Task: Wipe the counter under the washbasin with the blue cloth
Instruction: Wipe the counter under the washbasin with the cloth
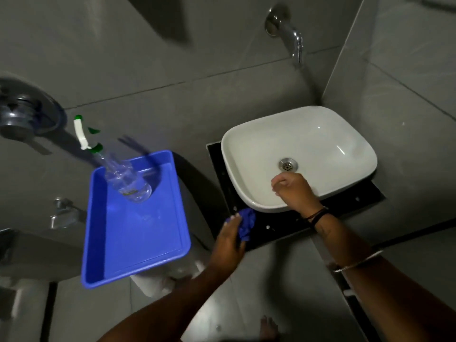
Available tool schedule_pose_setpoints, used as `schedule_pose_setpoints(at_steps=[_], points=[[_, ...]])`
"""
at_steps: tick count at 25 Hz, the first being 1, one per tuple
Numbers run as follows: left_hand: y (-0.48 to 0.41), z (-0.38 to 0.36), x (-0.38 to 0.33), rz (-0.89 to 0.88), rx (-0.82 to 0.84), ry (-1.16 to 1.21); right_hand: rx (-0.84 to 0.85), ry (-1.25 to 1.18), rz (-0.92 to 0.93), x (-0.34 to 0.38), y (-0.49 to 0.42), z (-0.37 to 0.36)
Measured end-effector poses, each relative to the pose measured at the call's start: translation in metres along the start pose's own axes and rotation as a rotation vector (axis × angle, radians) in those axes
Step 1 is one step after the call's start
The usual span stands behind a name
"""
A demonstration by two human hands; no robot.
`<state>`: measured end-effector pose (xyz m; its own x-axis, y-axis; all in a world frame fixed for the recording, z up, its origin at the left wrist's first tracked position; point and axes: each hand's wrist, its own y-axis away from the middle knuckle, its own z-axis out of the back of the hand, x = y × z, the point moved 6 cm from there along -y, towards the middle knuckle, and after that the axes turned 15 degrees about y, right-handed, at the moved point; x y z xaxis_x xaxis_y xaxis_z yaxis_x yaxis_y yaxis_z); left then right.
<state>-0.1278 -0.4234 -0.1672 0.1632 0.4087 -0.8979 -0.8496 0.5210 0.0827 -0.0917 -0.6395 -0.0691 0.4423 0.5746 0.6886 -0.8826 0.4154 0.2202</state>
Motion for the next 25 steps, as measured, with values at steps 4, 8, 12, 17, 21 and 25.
schedule_pose_setpoints(at_steps=[4, 8, 12, 17, 21, 25], points=[[0.005, -0.091, 0.024, 0.099, 0.270, -0.439, -0.012, 0.132, 0.077, -0.029, -0.009, -0.001], [-0.001, -0.098, 0.024, 0.085, 0.266, -0.465, -0.101, 0.196, 0.180, -0.041, -0.014, -0.015], [-0.008, -0.109, 0.013, -0.011, 0.370, -0.517, -0.209, 0.523, 0.270, -0.034, -0.027, -0.027], [-0.005, -0.094, 0.027, 0.038, 0.373, -0.525, -0.273, 0.709, 0.238, -0.030, -0.029, -0.028], [-0.018, -0.048, 0.047, 0.084, 0.366, -0.547, -0.287, 0.736, 0.204, -0.028, -0.028, -0.028], [-0.085, 0.007, 0.056, 0.111, 0.400, -0.571, -0.247, 0.787, 0.198, -0.029, -0.030, -0.028]])
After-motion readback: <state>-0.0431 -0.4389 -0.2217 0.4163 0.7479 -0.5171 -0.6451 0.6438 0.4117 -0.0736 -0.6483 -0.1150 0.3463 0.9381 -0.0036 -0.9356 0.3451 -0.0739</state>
